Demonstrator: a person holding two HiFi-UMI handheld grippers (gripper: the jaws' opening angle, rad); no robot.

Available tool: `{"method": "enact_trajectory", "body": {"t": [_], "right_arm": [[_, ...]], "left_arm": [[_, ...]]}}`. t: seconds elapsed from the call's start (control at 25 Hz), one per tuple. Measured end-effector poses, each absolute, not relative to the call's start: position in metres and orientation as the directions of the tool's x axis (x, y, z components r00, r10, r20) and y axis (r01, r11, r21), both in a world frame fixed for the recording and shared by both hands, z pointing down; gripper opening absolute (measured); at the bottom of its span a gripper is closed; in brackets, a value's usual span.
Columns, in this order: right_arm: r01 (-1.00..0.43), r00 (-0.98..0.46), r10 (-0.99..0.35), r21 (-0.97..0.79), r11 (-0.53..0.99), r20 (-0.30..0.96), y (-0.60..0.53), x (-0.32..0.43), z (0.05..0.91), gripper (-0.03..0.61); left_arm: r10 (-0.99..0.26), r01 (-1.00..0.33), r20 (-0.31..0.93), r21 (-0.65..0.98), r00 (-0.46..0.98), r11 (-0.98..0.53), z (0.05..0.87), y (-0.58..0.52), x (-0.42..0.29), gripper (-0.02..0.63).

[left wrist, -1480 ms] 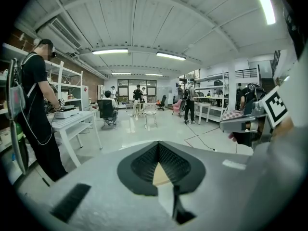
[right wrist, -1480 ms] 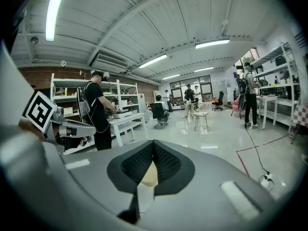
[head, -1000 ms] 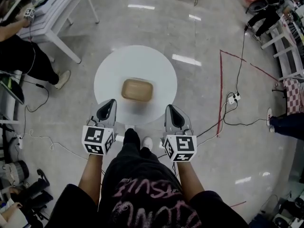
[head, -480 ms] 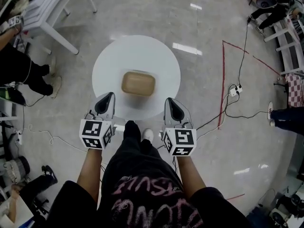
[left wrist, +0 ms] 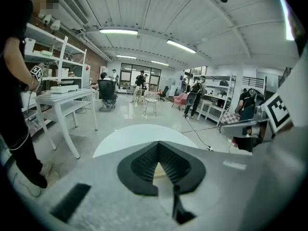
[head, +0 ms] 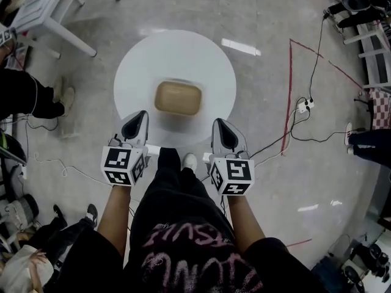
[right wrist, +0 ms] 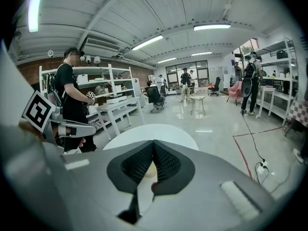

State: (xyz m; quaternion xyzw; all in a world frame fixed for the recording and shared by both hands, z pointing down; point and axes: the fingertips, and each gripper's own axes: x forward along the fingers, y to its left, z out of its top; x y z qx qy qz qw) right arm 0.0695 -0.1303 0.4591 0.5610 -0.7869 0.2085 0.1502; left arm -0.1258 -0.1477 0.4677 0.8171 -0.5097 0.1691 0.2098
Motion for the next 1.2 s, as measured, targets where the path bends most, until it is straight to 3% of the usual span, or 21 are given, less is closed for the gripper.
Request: {"method": "enact_trajectory", "body": {"t": [1.2], "right_arm": [[-0.952, -0.304, -0.757, -0.216, 0.217, 0.578, -0.157, 0.046, 0.54, 0.008]], "left_arm": [[-0.688, -0.898, 0.578, 0.246, 0.438, -0.365, 0.545, -0.174, -0.136, -0.002]]}}
